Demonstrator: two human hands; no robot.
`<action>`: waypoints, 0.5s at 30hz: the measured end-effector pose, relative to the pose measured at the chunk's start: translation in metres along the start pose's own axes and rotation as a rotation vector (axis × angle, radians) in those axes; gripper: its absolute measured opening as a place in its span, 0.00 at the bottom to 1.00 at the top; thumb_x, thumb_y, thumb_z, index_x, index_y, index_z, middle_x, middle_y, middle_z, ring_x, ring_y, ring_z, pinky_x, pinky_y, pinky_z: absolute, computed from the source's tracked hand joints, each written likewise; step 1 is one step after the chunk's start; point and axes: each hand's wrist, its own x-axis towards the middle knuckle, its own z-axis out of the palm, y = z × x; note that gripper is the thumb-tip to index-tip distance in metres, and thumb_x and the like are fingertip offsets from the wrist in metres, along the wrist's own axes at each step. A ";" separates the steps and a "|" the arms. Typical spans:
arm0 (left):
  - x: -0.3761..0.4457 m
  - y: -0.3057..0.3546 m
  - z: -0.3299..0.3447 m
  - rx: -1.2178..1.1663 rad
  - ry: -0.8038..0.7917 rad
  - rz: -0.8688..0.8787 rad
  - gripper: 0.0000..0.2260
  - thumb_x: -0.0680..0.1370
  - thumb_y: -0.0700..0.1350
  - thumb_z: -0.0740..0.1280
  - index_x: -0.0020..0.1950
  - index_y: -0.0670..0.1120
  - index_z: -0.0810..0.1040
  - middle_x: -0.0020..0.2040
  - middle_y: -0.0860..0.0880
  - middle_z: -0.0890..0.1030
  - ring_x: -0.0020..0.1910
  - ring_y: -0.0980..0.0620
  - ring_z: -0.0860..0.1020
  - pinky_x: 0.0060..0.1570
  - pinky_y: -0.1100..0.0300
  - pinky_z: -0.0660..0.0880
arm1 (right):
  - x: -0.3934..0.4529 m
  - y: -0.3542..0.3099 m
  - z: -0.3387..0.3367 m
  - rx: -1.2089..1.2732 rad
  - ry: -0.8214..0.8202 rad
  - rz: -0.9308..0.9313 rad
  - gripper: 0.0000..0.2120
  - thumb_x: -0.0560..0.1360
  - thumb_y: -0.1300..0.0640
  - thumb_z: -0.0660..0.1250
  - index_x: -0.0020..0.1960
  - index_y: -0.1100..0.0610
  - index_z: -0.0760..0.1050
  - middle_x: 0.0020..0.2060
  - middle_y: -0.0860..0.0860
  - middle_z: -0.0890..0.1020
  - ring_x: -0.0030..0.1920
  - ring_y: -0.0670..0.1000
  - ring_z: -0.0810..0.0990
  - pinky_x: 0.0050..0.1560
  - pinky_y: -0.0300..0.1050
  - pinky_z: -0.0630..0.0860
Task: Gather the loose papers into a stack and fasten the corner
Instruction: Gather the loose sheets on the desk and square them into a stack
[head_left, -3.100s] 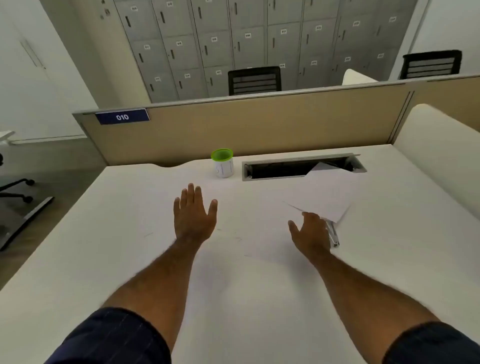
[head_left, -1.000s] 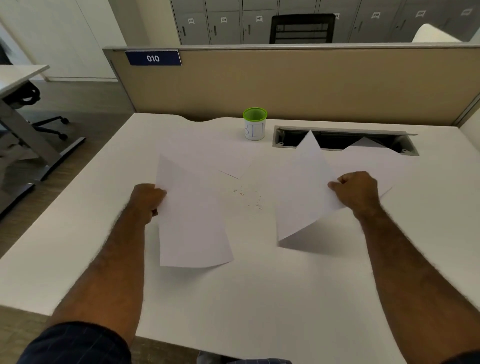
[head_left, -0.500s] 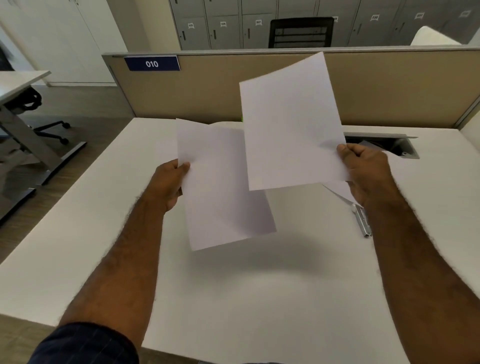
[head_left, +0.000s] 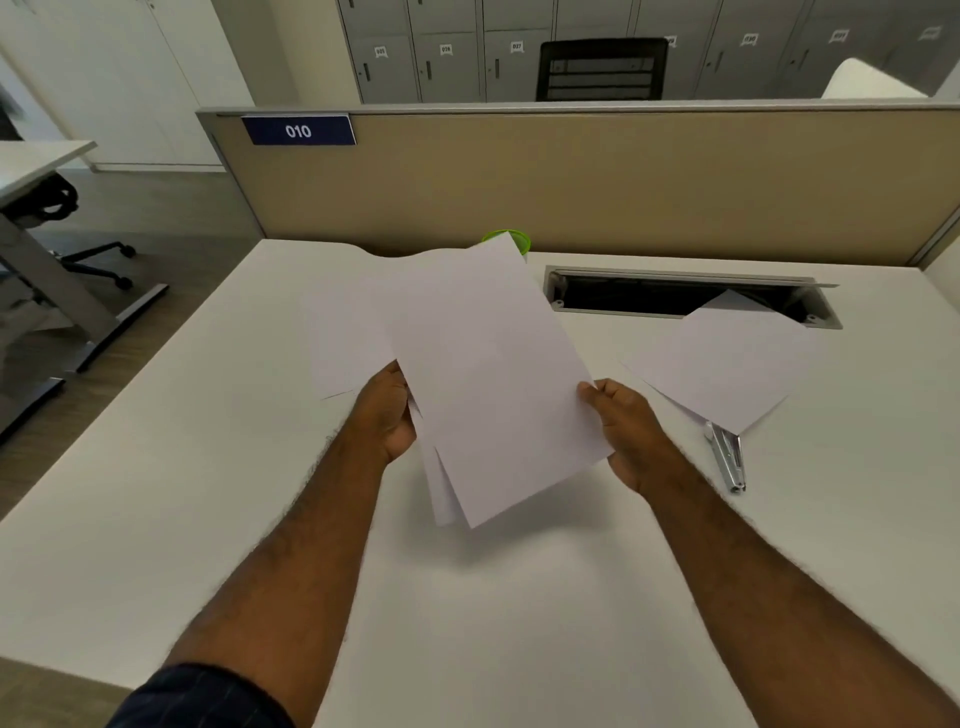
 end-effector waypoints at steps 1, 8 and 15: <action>-0.001 -0.002 0.000 -0.015 -0.010 -0.009 0.13 0.81 0.41 0.63 0.64 0.41 0.78 0.58 0.41 0.83 0.55 0.41 0.81 0.57 0.45 0.79 | 0.001 0.004 0.001 0.005 0.004 0.021 0.09 0.78 0.55 0.64 0.41 0.56 0.74 0.41 0.53 0.80 0.41 0.54 0.76 0.45 0.48 0.73; 0.005 -0.017 -0.013 -0.096 0.023 -0.186 0.10 0.81 0.41 0.61 0.53 0.40 0.81 0.45 0.43 0.84 0.38 0.45 0.83 0.40 0.53 0.83 | 0.009 0.027 0.006 0.140 -0.040 0.191 0.10 0.76 0.58 0.66 0.36 0.54 0.72 0.35 0.50 0.77 0.38 0.52 0.73 0.40 0.45 0.68; 0.012 -0.031 -0.019 -0.146 0.149 -0.257 0.12 0.82 0.42 0.61 0.49 0.41 0.84 0.49 0.42 0.82 0.41 0.44 0.81 0.44 0.50 0.81 | 0.020 0.037 0.009 -0.127 -0.054 0.114 0.05 0.76 0.57 0.67 0.49 0.56 0.74 0.43 0.52 0.80 0.41 0.51 0.78 0.40 0.42 0.73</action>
